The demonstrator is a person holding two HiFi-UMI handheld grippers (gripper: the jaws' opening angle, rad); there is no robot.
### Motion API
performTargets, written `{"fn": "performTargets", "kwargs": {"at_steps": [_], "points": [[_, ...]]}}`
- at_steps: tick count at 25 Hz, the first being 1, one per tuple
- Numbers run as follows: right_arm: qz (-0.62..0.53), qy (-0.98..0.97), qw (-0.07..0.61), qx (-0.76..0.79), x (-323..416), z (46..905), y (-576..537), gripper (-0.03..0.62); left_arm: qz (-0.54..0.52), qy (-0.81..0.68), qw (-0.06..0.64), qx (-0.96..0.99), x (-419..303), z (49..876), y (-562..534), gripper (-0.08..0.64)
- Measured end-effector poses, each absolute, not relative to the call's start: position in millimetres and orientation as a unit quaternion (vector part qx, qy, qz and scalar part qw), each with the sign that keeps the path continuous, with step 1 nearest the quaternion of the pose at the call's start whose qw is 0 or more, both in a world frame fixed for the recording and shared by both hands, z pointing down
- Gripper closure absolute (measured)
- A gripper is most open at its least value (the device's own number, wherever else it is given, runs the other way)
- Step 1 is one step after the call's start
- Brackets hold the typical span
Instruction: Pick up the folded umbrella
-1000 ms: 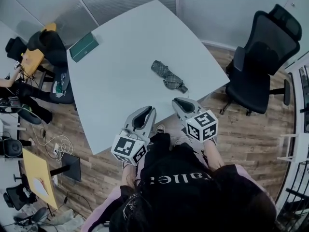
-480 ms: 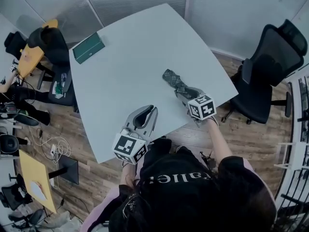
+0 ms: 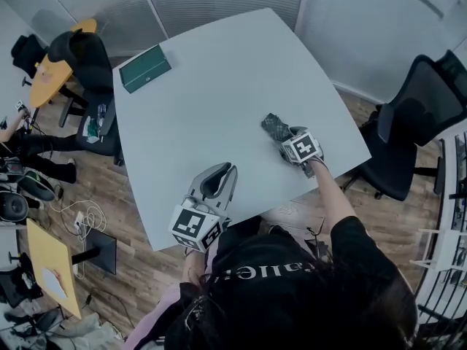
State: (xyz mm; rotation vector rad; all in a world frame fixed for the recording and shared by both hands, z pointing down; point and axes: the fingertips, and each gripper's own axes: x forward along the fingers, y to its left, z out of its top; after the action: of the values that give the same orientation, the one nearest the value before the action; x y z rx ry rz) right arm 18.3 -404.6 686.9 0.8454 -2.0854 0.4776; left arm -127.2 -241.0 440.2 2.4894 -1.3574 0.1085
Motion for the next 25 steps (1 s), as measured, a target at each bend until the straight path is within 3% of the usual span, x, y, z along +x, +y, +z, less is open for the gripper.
{"fn": "performTargets", "kwargs": {"at_steps": [7,25], "points": [[0.195,-0.800,0.477,0.308,18.1,726.4,-406.6,0.302,0.039,-0.497,0.166,0.851,-152.3,448.9,-244.0,0.509],[0.265,-0.801,0.415,0.340,20.0,715.2,-388.5,0.354,0.037,-0.524,0.176,0.832,-163.7,455.7,-235.1,0.509]]}}
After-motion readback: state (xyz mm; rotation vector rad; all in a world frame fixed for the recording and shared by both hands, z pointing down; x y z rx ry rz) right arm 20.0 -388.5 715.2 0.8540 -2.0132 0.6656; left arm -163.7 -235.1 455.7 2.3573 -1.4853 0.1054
